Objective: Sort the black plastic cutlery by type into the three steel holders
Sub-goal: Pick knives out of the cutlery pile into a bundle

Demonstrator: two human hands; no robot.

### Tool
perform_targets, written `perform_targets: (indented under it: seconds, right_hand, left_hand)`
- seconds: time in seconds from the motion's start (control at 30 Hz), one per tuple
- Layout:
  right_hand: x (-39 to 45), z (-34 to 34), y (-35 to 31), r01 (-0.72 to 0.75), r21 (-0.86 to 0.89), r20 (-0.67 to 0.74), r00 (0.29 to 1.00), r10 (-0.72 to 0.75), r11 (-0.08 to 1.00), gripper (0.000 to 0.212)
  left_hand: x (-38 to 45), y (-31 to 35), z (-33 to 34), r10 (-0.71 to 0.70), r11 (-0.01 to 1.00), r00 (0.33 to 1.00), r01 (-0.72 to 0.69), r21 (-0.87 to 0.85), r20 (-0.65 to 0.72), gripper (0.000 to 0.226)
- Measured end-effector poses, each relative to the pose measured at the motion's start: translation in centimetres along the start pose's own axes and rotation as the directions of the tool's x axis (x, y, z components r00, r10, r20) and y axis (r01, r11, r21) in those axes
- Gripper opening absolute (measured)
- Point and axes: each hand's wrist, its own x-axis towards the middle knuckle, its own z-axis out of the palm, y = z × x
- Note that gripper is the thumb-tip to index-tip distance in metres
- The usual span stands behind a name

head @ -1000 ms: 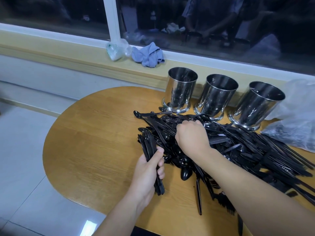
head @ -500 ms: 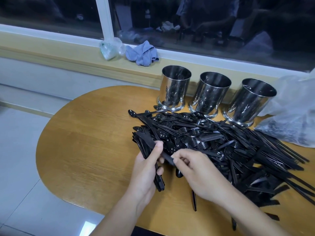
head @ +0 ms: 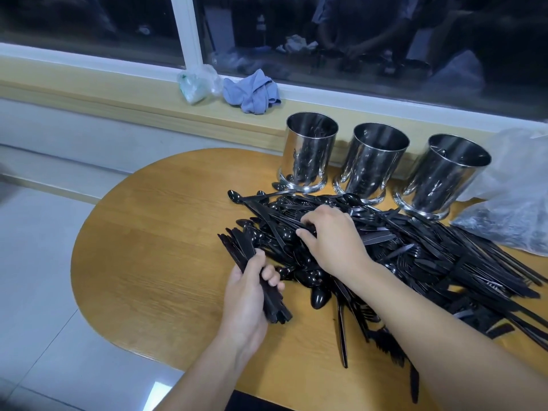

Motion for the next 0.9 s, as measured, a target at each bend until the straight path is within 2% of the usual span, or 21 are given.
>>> perform_targets:
  seconds: [0.17,0.3,0.5,0.63,0.77,0.83,0.9]
  right_hand:
    - [0.8,1.2,0.0,-0.036,-0.158,-0.017,0.999,0.034,0.987,0.032]
    - [0.7,1.6,0.2,-0.036,-0.121,0.010,0.999,0.037,0.992,0.023]
    - [0.3,2.0,0.9,-0.022,-0.096,-0.045,0.999,0.018,0.995,0.008]
    - [0.2,1.6,1.1,-0.013,-0.088,-0.091,0.996,0.004,0.996,0.017]
    - [-1.1,-0.5,1.4,-0.062,0.018,-0.170,0.983,0.065,0.998,0.021]
    - [-3.0,-2.0,0.8,-0.095,0.191,-0.113,0.987,0.118,0.977,0.020]
    - [-5.5,-3.1,-0.3,-0.148,0.425,0.000,0.987,0.163,0.893,0.020]
  left_hand:
    - [0.0,0.1,-0.7,0.006,0.998,0.997,-0.011,0.062,0.079,0.010]
    - [0.4,-0.1,-1.2,0.023,0.993,0.995,-0.034,0.115,0.098,0.015]
    - [0.5,-0.7,-1.5,0.014,0.991,0.996,-0.025,0.129,0.089,0.023]
    - [0.2,-0.4,-1.2,-0.006,0.994,0.995,-0.006,0.111,0.100,0.019]
    - [0.1,-0.1,-1.2,0.003,0.990,0.994,-0.018,0.137,0.110,0.023]
    - [0.1,0.0,-1.2,0.038,0.981,0.994,-0.057,0.184,0.105,0.029]
    - [0.1,0.0,-0.9,0.083,0.968,0.991,-0.105,0.230,0.103,0.031]
